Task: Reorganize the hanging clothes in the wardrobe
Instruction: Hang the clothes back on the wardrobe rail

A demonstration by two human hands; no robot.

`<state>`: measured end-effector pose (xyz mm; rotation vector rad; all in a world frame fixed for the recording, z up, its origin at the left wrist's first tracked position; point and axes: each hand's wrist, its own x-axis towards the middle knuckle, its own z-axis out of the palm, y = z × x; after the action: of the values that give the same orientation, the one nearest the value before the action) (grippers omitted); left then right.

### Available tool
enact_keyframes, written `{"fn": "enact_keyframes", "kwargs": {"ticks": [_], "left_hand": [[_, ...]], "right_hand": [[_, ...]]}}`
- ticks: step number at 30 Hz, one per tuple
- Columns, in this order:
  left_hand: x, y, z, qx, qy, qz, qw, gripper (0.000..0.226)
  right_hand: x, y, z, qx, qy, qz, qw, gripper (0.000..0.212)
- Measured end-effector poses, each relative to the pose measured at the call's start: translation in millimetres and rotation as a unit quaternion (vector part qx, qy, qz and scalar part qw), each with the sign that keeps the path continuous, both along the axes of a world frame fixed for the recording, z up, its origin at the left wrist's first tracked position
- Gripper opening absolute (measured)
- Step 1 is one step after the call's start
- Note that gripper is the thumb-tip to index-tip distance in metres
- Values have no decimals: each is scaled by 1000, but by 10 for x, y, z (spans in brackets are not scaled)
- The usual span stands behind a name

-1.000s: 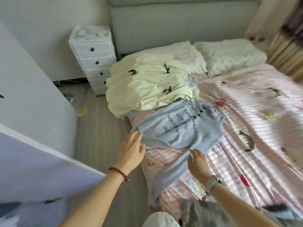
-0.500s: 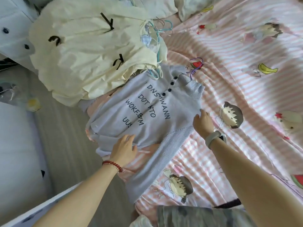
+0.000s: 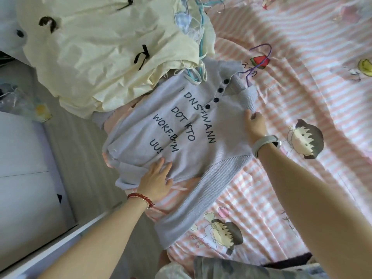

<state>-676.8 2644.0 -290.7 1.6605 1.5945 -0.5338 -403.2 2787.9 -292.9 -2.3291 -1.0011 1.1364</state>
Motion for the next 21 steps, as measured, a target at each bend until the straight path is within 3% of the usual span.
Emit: {"fn": "enact_keyframes", "kwargs": {"ticks": [4, 12, 15, 18, 21], "left_hand": [[2, 74, 153, 23, -42, 59, 997, 48], [145, 443, 764, 219, -153, 87, 960, 49], [233, 604, 993, 293, -160, 20, 942, 56], [317, 689, 1119, 325, -103, -106, 934, 64], [361, 673, 1158, 317, -43, -185, 929, 48]], "right_hand": [[-244, -456, 127, 30, 13, -44, 998, 38], [-486, -1528, 389, 78, 11, -67, 995, 47], [-404, -1830, 556, 107, -19, -8, 994, 47], [-267, -2039, 748, 164, -48, 85, 982, 48], [-162, -2144, 903, 178, -80, 161, 968, 47]]}}
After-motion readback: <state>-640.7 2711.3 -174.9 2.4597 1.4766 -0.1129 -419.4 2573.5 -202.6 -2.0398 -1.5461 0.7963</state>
